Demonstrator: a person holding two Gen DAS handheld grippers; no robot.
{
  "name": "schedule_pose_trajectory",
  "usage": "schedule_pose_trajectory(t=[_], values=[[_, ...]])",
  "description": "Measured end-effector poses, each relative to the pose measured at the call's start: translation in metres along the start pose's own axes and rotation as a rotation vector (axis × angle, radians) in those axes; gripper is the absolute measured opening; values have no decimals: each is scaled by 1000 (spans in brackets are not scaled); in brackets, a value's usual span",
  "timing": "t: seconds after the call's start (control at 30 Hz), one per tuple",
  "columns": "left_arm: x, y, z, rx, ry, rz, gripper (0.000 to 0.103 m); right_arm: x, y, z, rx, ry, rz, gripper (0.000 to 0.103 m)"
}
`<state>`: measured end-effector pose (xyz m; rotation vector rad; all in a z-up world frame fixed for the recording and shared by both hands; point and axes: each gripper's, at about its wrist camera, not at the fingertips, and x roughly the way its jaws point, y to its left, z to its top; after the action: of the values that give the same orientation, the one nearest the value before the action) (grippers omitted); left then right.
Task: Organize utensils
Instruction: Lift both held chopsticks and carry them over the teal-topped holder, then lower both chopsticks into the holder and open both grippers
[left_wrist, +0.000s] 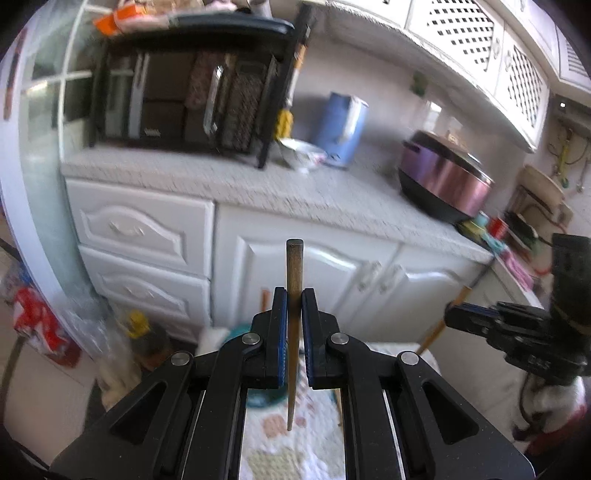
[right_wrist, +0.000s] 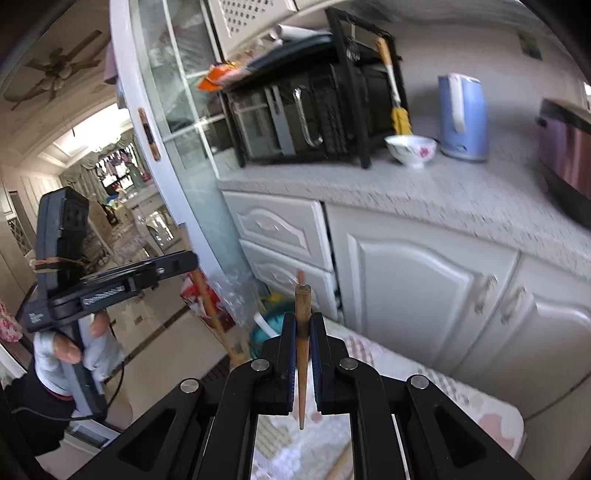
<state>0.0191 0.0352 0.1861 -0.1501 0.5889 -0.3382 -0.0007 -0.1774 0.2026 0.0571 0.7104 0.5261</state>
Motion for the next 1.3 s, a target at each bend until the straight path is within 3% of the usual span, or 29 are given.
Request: schedule_pose_trajectory(t=[0.2, 0.4, 0.63, 0.87, 1.07, 1.17, 1.2, 1.27, 1.3], values=[[25, 10, 16, 29, -70, 93, 7, 22, 15, 36, -7, -45, 24, 7], [65, 34, 12, -10, -65, 144, 6, 64, 30, 52, -36, -35, 24, 7], [100, 48, -3, -28, -47, 177, 7, 111, 32, 33, -60, 33, -4, 7], [125, 46, -25, -12, 38, 178, 7, 144, 9, -3, 7, 134, -3, 7], [134, 49, -33, -35, 94, 178, 7, 154, -7, -16, 64, 194, 7, 7], [130, 51, -32, -54, 112, 165, 7, 145, -14, -17, 98, 179, 12, 7], [128, 51, -32, -54, 114, 165, 7, 142, -15, -18, 105, 175, 13, 9], [124, 50, -33, -53, 118, 159, 11, 135, -18, -20, 108, 168, 3, 31], [122, 49, -33, -51, 120, 156, 16, 133, -18, -20, 110, 166, -2, 35]])
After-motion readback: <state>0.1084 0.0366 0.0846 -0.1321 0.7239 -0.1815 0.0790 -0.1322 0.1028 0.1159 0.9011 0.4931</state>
